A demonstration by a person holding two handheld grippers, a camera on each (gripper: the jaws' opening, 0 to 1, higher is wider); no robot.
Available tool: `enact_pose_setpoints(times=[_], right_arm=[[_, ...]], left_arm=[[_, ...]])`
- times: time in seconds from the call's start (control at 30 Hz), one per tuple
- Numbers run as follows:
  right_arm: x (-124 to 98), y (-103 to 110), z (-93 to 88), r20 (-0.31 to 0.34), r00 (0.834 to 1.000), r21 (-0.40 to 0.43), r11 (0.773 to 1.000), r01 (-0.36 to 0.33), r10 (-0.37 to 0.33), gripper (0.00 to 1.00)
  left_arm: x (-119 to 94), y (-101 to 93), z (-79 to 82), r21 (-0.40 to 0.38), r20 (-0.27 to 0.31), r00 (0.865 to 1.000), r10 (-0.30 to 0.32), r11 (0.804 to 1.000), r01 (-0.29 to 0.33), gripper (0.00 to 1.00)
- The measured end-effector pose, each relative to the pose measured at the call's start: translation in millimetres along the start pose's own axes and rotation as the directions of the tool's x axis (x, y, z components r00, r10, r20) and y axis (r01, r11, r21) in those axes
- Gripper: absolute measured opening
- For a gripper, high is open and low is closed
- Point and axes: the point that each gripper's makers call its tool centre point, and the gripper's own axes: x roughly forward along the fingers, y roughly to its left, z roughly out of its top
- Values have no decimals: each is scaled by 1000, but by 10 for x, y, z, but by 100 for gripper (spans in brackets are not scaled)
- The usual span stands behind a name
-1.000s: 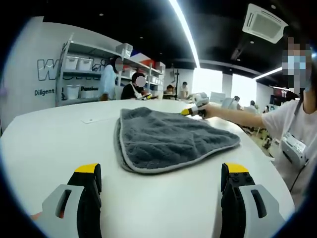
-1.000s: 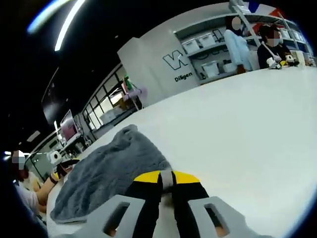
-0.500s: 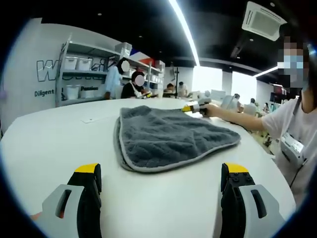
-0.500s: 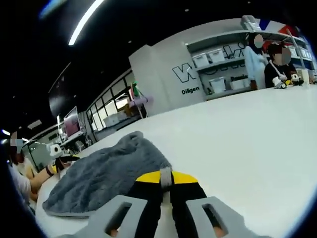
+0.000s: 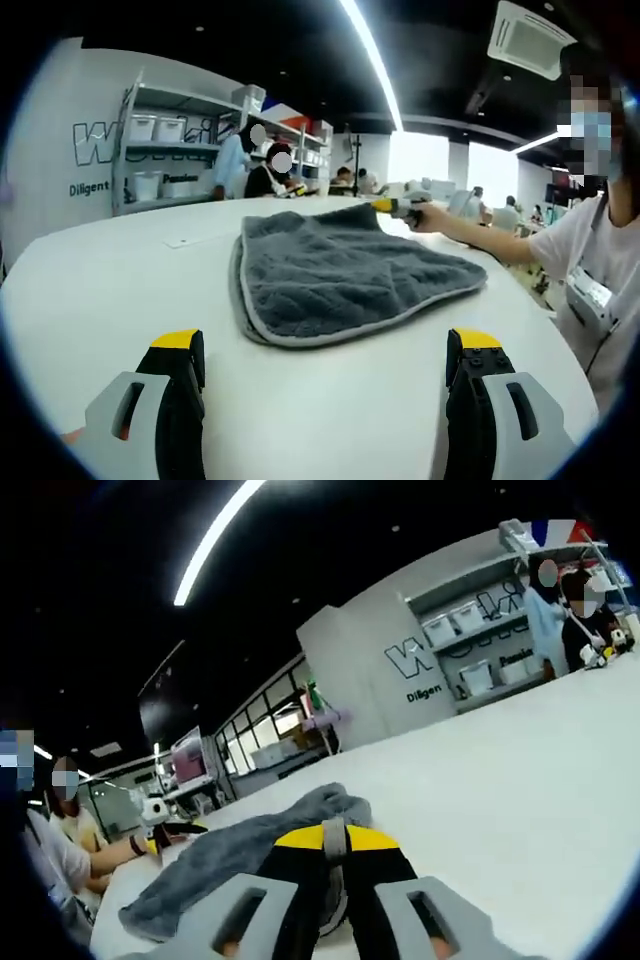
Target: Fold the towel on the table until its edges align and the towel forms a compact rectangular stack.
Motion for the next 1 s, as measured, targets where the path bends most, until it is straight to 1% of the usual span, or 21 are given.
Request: enact_pose_setpoints(times=[0.03,0.07,0.17,0.2,0.27,0.37,0.43,0.5,0.53,0.57,0.63,0.73,0.9,0.97,1.0], right_arm=[[15,74,-5,-4,1000,-15,1000,-18,18,1],[28,193,-40,-6,999,-35,999,-35,35,1],[70,354,-62,-26,997,-70,995,-75,73,1],[84,376,-63,-33,996,-76,993,-88,86,1],[107,470,-83,-38,992,-85,989,-121,118,1],[154,575,-88,-37,985,-70,983,-169,167,1],[174,681,-112,-42,979,-71,976,-204,201,1],[182,717,-89,-41,973,-73,970,-231,229,1],[180,813,-90,-36,965,-74,962,-263,261,1],[180,865,-81,-30,959,-71,957,-283,281,1],[176,918,-39,-21,947,-71,944,-321,320,1],[173,981,-14,-18,934,-66,932,-357,356,1],[176,1110,-48,-36,916,-65,914,-400,399,1],[167,1198,-57,-38,903,-78,900,-429,427,1],[163,1202,-31,-37,896,-81,893,-443,442,1]], left_arm=[[0,-2,0,0,1,1000,0,1000,0,99],[1,-3,-1,-1,1,1000,0,1000,0,99],[-1,7,-5,1,-2,1000,1,1000,-1,99],[-1,6,-6,1,-2,1000,1,1000,-1,99],[1,0,-8,0,-2,1000,2,1000,-2,99],[-1,9,-9,0,-3,1000,2,1000,-2,99],[0,8,-9,2,-4,1000,1,1000,-1,99],[-1,9,-12,3,-5,1000,1,1000,-1,99],[2,-1,-14,2,-5,1000,0,1000,0,99],[-2,7,-13,2,-6,1000,0,1000,0,99],[-6,17,-10,2,-6,1000,0,1000,0,99],[-7,17,-12,1,-6,1000,1,1000,-1,99],[-12,26,-11,1,-7,1000,2,1000,-2,99],[-13,24,-12,1,-8,1000,3,1000,-3,99],[-13,25,-12,0,-8,1000,3,1000,-3,99]])
